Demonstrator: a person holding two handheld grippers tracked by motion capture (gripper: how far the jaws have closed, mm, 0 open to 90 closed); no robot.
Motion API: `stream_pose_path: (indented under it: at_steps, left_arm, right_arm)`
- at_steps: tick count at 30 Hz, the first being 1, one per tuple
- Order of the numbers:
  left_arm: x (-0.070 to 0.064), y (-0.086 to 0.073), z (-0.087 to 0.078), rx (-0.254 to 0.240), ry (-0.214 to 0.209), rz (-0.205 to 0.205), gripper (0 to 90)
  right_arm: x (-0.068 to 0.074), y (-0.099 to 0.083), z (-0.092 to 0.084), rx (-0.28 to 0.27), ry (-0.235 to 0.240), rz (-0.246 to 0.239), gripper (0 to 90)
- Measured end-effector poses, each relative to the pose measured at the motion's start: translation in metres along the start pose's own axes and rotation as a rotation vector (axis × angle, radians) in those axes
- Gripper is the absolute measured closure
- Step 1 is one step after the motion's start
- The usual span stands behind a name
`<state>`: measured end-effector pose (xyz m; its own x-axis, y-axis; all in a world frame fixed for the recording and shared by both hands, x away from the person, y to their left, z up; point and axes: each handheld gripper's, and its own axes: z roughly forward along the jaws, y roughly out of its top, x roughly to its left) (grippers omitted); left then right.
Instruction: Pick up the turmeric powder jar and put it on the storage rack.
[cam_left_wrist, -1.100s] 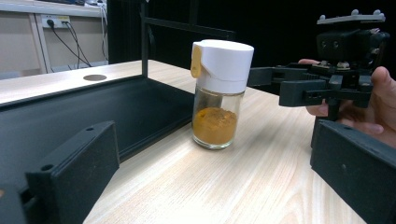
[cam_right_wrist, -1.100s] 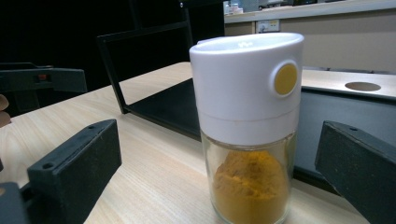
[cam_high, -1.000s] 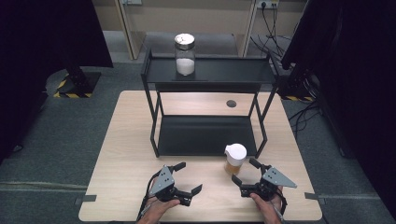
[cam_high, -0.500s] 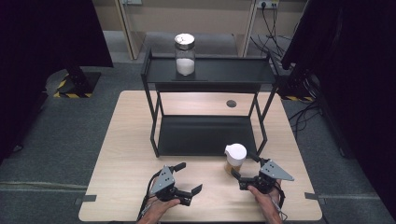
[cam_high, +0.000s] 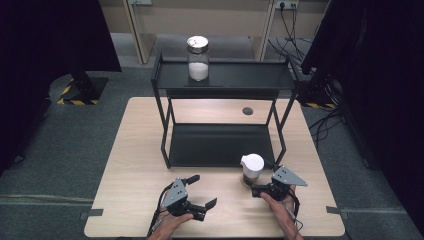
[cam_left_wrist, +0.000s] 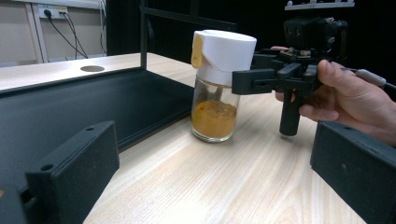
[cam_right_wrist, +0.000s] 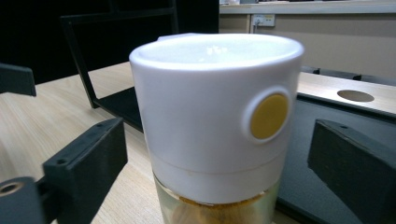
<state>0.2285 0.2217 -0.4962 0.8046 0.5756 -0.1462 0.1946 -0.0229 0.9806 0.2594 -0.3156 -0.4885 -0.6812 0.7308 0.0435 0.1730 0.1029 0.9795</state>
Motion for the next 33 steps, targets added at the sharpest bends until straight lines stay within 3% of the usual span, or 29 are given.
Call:
stream_pose_path:
  at_steps: [7, 13, 25, 33]
  left_arm:
    - [0.0, 0.0, 0.0, 0.002, 0.0, -0.005, 0.5]
    - [0.001, -0.001, 0.001, 0.009, 0.0, -0.015, 0.5]
    - [0.001, -0.001, 0.0, 0.006, 0.002, -0.014, 0.5]
    - [0.001, -0.001, 0.0, 0.008, 0.004, -0.02, 0.5]
  right_arm:
    - [-0.002, 0.001, 0.005, 0.023, -0.005, -0.008, 17.5]
    - [-0.005, 0.004, 0.01, 0.041, 0.02, -0.006, 28.8]
    - [0.0, 0.01, 0.008, 0.045, 0.007, -0.007, 30.7]
    - [0.005, 0.022, 0.003, 0.03, 0.028, -0.023, 30.8]
